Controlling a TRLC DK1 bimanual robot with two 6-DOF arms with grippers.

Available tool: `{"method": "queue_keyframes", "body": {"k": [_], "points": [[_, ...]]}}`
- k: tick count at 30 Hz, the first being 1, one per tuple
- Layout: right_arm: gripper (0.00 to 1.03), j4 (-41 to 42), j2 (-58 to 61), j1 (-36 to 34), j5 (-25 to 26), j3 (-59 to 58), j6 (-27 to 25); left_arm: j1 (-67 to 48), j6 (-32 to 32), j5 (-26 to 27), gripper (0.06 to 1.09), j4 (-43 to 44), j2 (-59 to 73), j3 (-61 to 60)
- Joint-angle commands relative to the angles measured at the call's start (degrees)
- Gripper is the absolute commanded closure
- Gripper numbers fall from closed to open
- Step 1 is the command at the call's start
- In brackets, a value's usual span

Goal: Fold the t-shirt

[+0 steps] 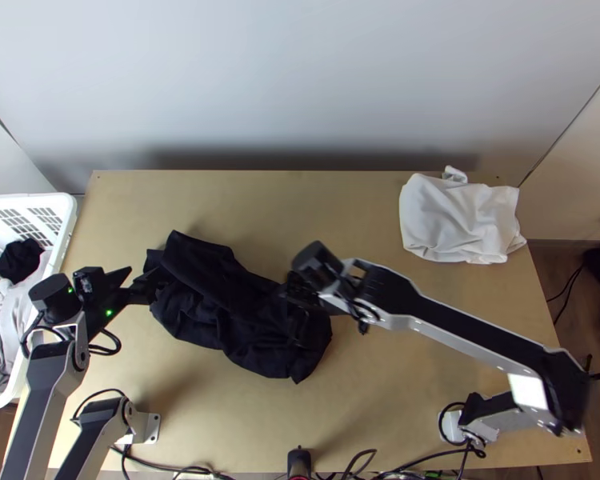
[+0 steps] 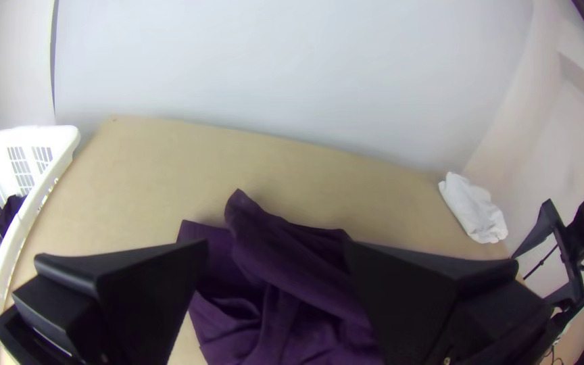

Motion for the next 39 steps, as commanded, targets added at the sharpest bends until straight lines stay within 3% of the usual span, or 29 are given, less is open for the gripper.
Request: {"method": "queue_keyframes", "body": {"k": [1,9,16,21,23,24,27,28,39], "points": [[0.05,1.64,8.52,-0.23,0.68,6.2,0.4,0.45,-1.37,0.09,0.1,1.23,-0.22,-0.61],[0.05,1.28,14.24,-1.9,-2.4,7.25,7.52,0.45,-2.34,0.09,0.1,3.51,0.84,-0.43],[0.05,-6.98,15.64,-0.67,-6.35,8.4,14.2,0.45,-2.34,0.0,0.1,3.78,2.68,-0.43],[0.08,-7.59,16.43,0.3,-6.62,5.14,17.8,0.36,-2.34,0.09,0.1,4.48,3.03,-0.43],[0.15,-7.5,17.23,0.21,-7.15,4.27,18.16,0.36,-2.34,0.09,0.1,4.48,3.03,-0.43],[0.23,-7.5,17.23,0.12,-8.38,3.91,18.33,0.36,-2.34,0.09,0.1,4.48,3.03,-0.34],[0.74,-4.69,15.56,-0.14,-9.34,3.03,18.24,0.45,-2.34,0.0,0.1,4.31,2.86,-0.26],[0.8,-3.55,14.68,-0.14,-9.26,2.95,18.24,0.54,-2.25,0.0,0.1,4.13,2.68,-0.26],[0.9,-3.37,6.06,-4.97,-7.59,15.16,17.98,0.28,-2.43,0.09,0.1,3.51,1.71,-1.4]]}}
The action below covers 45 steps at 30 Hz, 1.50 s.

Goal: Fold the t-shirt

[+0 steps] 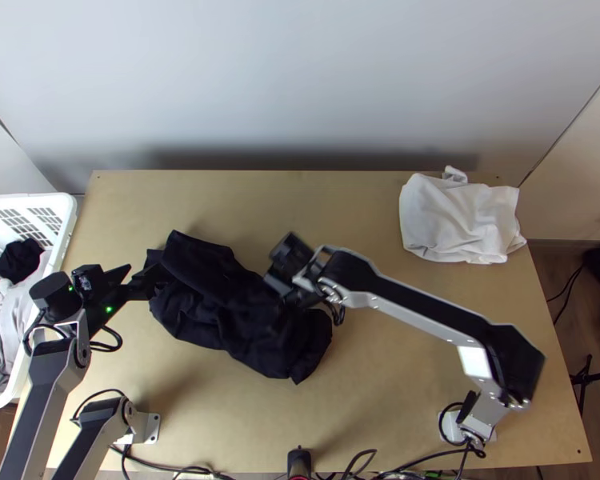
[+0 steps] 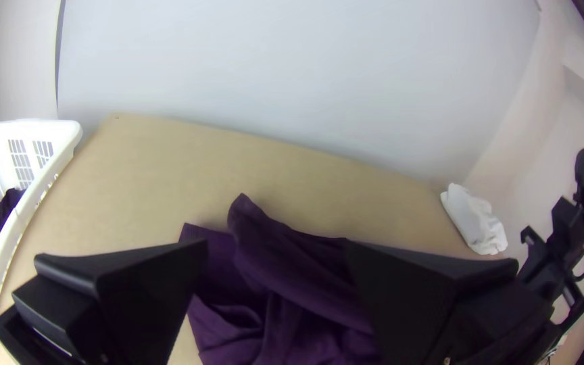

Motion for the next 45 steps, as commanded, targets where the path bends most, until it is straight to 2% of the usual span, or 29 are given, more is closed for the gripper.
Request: {"method": "queue_keyframes", "body": {"k": [1,5,14,26,31,39,45], "points": [[0.9,0.67,-5.28,-3.23,2.26,6.31,-0.16,-0.4,-0.22,0.05,0.1,-0.29,-0.36,-0.7],[0.9,1.46,-7.22,-6.65,4.89,6.84,-1.39,-0.67,-0.31,0.05,0.1,-0.11,-0.36,-0.61],[0.9,5.59,-7.22,-17.73,4.89,7.98,-2.8,-0.84,-0.31,0.05,0.1,-0.03,-0.36,-0.7],[0.9,11.3,-3.35,-29.15,4.89,2.27,-5.17,-1.02,-0.22,0.05,0.1,-1.26,-1.94,-0.96],[0.9,12.27,-3.88,-30.56,5.07,3.77,-5.08,-0.93,-0.22,0.05,0.1,-1.87,-2.82,-0.96],[0.9,13.41,-2.38,-33.37,8.5,3.94,-5.52,-1.19,-0.22,0.05,0.1,-2.31,-4.4,-0.79],[0.9,18.86,-0.89,-37.15,10.78,3.77,-6.05,-1.19,0.22,0.05,0.11,-3.28,-6.43,-0.7]]}}
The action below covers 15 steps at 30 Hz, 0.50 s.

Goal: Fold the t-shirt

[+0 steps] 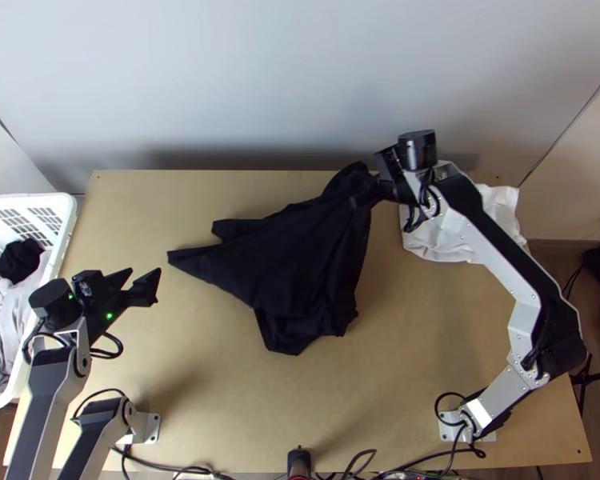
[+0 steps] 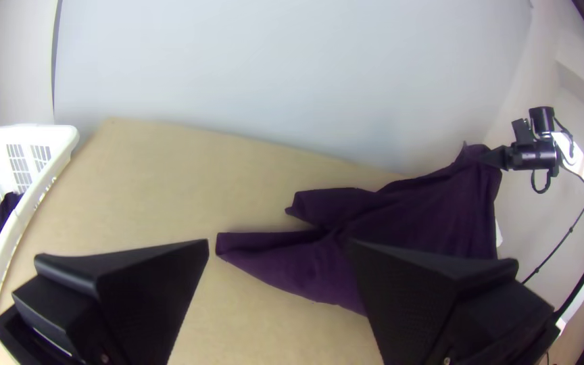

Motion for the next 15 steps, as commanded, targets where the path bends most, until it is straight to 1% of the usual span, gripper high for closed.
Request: {"method": "queue_keyframes", "body": {"k": [1,5,6,7,8,9,10,12,15], "points": [[0.9,4.79,2.33,-4.26,3.29,-0.02,-0.43,-0.15,0.5,0.01,0.11,-0.81,-1.88,0.06],[0.9,5.58,4.79,-7.25,6.72,-0.02,1.24,-0.5,0.5,0.01,0.11,-0.81,-1.35,-0.37],[0.86,5.58,5.05,-7.86,7.86,-0.28,1.68,-0.58,0.5,0.01,0.11,-0.81,-1.09,-0.55],[0.76,5.58,5.32,-8.66,9.18,-0.63,2.64,-0.67,0.5,0.01,0.11,-0.72,-0.91,-0.81],[0.55,5.49,5.58,-9.18,9.44,-0.98,3.08,-0.85,0.5,0.01,0.11,-0.46,-0.83,-1.08],[0.28,5.49,5.58,-9.89,9.44,-1.42,3.52,-1.11,0.5,-0.08,0.11,-0.28,-0.83,-1.34],[0.05,4.97,5.58,-10.41,9.44,-1.77,3.78,-1.38,0.5,-0.08,0.11,-0.1,-0.74,-1.61],[0.04,3.65,4.17,-10.59,9.44,-2.3,3.78,-1.9,0.33,-0.26,0.11,-0.02,-0.56,-1.69],[0.04,3.47,-1.01,-10.5,9.44,-4.5,3.78,-2.78,0.33,-1.4,0.11,-0.02,-0.56,-2.04]]}}
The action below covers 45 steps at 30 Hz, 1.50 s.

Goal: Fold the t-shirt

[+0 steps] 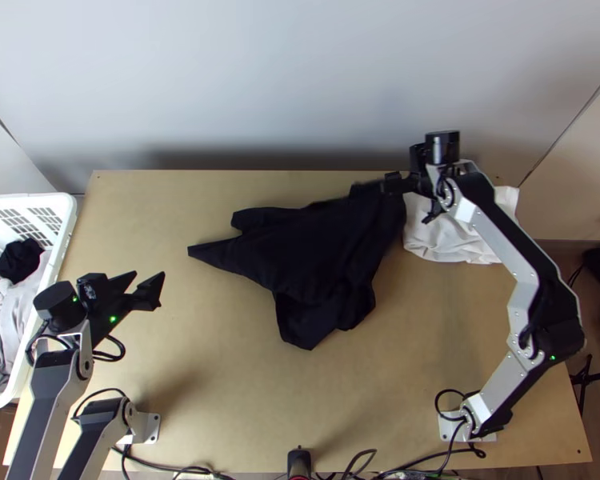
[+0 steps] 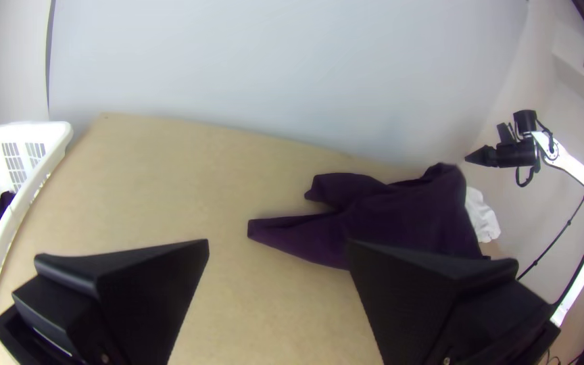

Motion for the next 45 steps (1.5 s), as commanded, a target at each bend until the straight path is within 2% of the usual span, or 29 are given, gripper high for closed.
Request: {"method": "queue_keyframes", "body": {"k": [1,3,5,6,9,15,19,25,31,32,33,35,36,37,39,40,42,45], "points": [[0.04,-1.34,-6.51,-1.39,1.16,-3.23,1.05,-1.58,-0.11,-1.38,0.11,0.35,0.22,-1.11],[0.04,-6.61,-8.97,0.64,-0.95,-2.97,1.49,-1.58,-0.11,-1.38,0.11,0.35,0.14,-1.55],[0.04,-16.46,-9.14,2.83,-9.21,-1.03,3.16,-1.58,-0.11,-1.47,0.11,0.35,0.05,-1.9],[0.04,-20.94,-8.97,4.33,-11.59,-0.51,4.13,-1.49,-0.11,-1.47,0.11,0.35,-0.04,-2.07],[0.04,-28.94,-10.2,9.78,-12.73,-2.35,5.27,-1.67,-0.11,-1.47,0.11,0.44,0.05,-2.25],[0.04,-29.38,-12.66,21.82,-13.08,-13.08,5.89,-2.02,-0.2,-1.56,0.11,1.23,0.14,-2.16],[0.04,-30.17,-8.88,27.62,-16.42,-16.77,5.27,-2.02,-0.11,-1.56,0.11,1.32,0.22,-2.16],[0.04,-30.43,0.88,24.98,-16.6,-15.45,6.41,-1.76,-0.02,-1.82,0.11,1.41,0.05,-2.16],[0.06,-30.08,2.63,24.45,-16.6,-13.25,4.92,-1.14,0.33,-1.82,0.11,0.97,-0.3,-2.25],[0.14,-30.08,2.55,24.81,-16.68,-13.16,4.48,-1.23,0.33,-1.73,0.11,0.97,-0.3,-2.16],[0.29,-30.17,2.11,24.98,-16.86,-13.25,4.31,-1.58,0.24,-1.73,0.11,1.06,-0.3,-2.07],[0.84,-30.61,0.52,25.25,-18.35,-13.16,4.22,-1.93,0.24,-1.82,0.11,1.32,-0.21,-1.99],[0.89,-31.57,-0.53,25.07,-21.61,-13.08,4.31,-2.02,0.24,-1.82,0.11,1.5,-0.13,-1.99],[0.89,-33.42,-1.32,24.98,-24.59,-12.64,4.04,-2.11,0.24,-1.82,0.11,1.67,-0.04,-1.99],[0.91,-39.75,-2.55,24.63,-26.18,-10.18,0.44,-2.11,0.24,-1.82,0.11,1.85,0.14,-2.16],[0.91,-40.01,-4.4,24.1,-26.18,-9.82,-0.44,-2.11,0.24,-1.82,0.11,1.94,0.22,-2.34],[0.92,-34.03,-11.52,23.22,-25.74,-10.97,-0.7,-2.11,0.15,-1.82,0.11,2.2,0.31,-2.86],[0.92,-27.18,-19.52,24.1,-21.52,-10.61,-2.02,-2.72,-0.29,-1.82,0.11,2.73,0.4,-3.22]]}}
